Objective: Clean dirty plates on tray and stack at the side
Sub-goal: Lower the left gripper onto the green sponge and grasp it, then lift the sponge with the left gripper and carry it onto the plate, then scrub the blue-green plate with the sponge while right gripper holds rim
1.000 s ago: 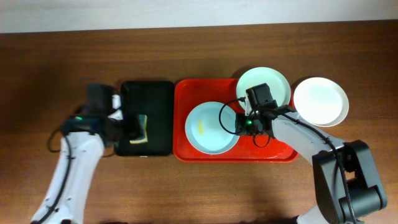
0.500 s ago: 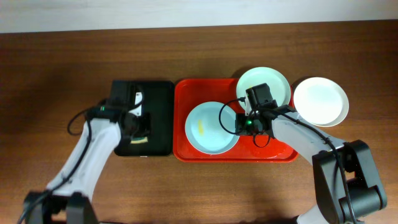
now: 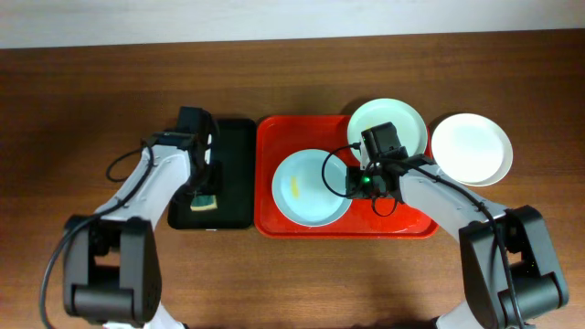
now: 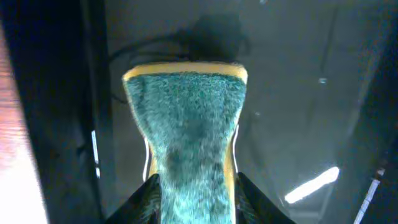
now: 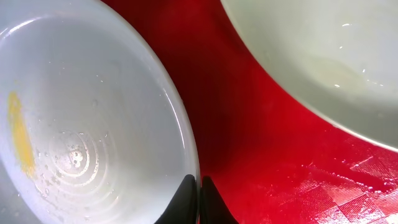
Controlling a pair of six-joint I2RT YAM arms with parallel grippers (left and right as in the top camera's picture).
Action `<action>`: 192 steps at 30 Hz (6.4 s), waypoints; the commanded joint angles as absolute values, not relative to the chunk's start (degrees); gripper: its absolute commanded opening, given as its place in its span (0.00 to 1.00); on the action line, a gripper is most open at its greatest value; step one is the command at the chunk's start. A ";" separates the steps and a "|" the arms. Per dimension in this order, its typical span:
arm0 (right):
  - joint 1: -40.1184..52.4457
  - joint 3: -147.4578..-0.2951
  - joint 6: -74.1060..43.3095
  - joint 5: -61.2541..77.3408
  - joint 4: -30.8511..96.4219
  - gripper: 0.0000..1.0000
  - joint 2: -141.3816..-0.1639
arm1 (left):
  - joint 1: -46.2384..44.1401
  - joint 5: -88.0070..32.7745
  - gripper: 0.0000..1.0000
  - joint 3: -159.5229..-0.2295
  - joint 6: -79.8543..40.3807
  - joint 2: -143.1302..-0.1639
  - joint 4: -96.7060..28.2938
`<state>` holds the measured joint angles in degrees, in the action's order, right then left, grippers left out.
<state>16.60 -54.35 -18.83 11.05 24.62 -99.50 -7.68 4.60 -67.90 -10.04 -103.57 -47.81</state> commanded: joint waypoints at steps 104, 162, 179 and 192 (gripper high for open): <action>16.86 -56.80 -22.85 16.29 27.42 0.04 -100.66 | -9.78 -1.96 0.00 -72.31 -6.57 -92.05 -42.11; 19.66 -55.33 -22.33 9.58 23.05 0.04 -100.77 | -25.89 -6.44 0.00 -76.71 -26.09 -109.08 -39.86; 19.66 -55.29 -22.31 9.61 23.05 0.04 -100.77 | -29.36 -4.91 0.00 -76.66 -25.47 -117.99 -38.59; 19.66 -55.29 -22.31 9.61 23.09 0.04 -100.77 | -23.70 -16.23 0.00 -88.49 -15.14 -106.06 -45.56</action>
<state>19.22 -55.81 -22.48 9.72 23.29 -100.47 -25.26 -19.55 -85.86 -16.67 -113.34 -44.38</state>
